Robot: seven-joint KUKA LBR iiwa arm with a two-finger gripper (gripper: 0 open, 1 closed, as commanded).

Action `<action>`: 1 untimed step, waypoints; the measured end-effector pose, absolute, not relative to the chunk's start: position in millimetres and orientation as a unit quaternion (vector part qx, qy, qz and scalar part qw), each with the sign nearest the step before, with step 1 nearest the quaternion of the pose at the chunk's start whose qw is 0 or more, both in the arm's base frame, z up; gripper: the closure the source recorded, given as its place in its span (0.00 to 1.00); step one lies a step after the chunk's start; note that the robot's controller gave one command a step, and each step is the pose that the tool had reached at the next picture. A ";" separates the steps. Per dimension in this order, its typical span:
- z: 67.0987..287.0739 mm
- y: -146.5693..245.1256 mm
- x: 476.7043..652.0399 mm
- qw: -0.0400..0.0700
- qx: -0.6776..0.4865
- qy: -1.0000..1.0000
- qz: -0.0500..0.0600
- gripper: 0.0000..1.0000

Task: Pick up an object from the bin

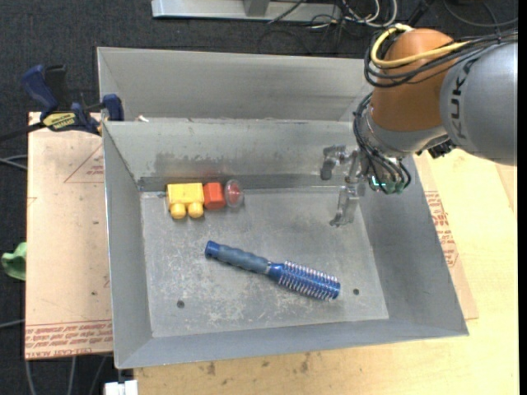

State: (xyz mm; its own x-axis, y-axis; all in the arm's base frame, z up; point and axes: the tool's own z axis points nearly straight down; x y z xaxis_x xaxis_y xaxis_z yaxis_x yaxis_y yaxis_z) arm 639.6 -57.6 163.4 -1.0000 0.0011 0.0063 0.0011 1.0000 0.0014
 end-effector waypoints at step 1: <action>125.2 -17.9 530.5 0.005 -0.027 -1.000 -0.001 0.00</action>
Offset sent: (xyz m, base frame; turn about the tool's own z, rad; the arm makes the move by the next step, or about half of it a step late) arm -0.1052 0.0371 -0.0356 0.0552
